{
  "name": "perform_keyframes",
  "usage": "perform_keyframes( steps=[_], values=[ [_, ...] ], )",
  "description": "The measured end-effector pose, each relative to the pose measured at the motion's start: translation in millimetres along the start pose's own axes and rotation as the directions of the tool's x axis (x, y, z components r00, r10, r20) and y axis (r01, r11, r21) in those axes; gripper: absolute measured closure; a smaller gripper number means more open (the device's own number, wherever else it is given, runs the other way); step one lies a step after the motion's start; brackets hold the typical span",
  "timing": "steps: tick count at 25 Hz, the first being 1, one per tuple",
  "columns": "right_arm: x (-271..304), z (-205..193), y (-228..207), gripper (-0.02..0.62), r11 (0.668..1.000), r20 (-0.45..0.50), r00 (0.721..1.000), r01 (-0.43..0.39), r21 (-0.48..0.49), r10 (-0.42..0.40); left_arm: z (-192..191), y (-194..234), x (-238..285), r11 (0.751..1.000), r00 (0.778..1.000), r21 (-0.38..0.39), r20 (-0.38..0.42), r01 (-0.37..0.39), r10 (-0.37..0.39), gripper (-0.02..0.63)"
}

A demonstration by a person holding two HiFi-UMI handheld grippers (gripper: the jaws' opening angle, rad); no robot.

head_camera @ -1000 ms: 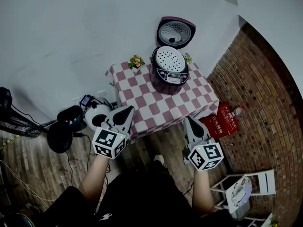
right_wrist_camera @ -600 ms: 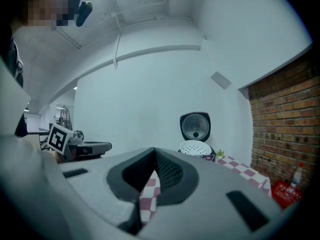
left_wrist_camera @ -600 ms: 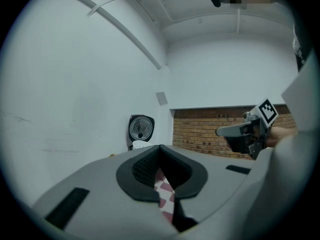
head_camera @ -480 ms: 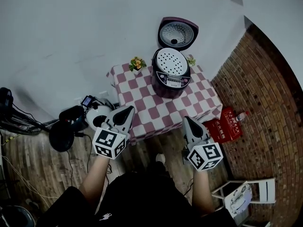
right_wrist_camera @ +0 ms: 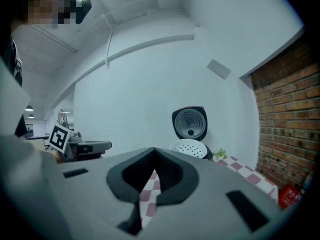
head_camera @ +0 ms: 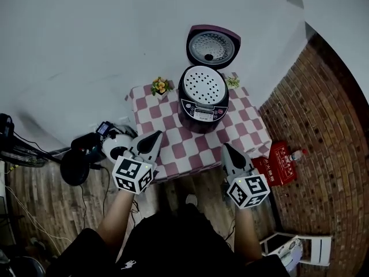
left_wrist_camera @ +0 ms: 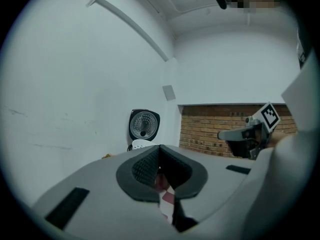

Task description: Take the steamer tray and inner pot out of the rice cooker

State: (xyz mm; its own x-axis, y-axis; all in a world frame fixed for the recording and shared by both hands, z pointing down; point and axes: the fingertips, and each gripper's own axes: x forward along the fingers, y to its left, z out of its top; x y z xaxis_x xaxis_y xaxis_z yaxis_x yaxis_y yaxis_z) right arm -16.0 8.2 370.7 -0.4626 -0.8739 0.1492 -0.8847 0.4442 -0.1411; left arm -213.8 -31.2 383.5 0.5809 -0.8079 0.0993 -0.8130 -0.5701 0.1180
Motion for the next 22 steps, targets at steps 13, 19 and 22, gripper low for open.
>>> perform_keyframes(
  steps=[13, 19, 22],
  values=[
    [34, 1, -86, 0.594, 0.993, -0.029, 0.994, -0.107, 0.040, 0.109, -3, -18, 74, 0.995, 0.994, -0.008, -0.045, -0.104, 0.103, 0.603],
    [44, 1, -118, 0.594, 0.986, -0.031, 0.987, -0.158, 0.052, 0.159, -6, -30, 100, 0.988, 0.987, -0.017, -0.055, -0.155, 0.154, 0.603],
    [46, 1, -132, 0.594, 0.982, -0.028, 0.983, -0.177, 0.061, 0.179, -6, -37, 109, 0.984, 0.982, 0.001, -0.056, -0.178, 0.178, 0.603]
  ],
)
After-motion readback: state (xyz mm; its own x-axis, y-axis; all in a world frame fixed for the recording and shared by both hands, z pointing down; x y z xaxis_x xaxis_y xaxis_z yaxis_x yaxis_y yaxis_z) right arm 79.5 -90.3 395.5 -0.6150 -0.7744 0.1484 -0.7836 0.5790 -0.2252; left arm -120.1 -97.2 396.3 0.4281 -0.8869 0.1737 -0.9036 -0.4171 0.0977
